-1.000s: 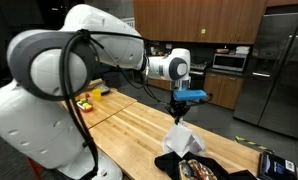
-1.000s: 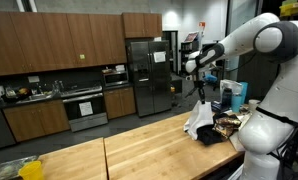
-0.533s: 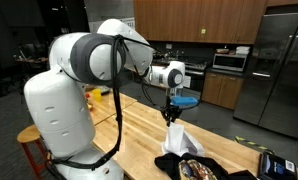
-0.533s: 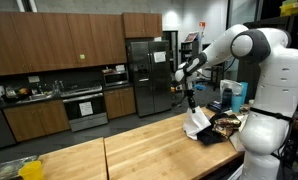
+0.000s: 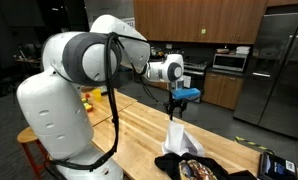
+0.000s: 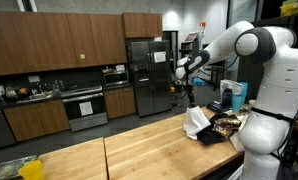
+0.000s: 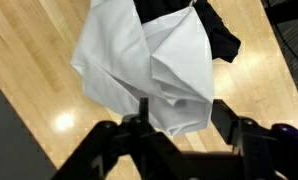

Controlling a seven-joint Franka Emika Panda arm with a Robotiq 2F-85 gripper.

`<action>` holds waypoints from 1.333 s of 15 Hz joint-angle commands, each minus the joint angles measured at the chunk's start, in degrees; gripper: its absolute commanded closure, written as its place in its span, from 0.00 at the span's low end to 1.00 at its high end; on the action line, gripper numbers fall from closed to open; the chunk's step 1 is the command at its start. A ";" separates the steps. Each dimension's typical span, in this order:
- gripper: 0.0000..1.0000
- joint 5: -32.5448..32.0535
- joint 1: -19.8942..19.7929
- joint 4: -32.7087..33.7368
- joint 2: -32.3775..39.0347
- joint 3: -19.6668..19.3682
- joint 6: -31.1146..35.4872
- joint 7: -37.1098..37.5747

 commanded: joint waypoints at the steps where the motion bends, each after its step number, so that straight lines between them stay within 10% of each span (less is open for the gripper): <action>1: 0.04 -0.60 -2.19 0.37 -7.31 -0.26 -0.99 6.18; 13: 0.00 2.66 -8.71 -15.47 -11.52 -8.35 3.96 27.90; 20: 0.00 6.36 -6.78 -17.40 -7.10 -8.03 2.95 23.47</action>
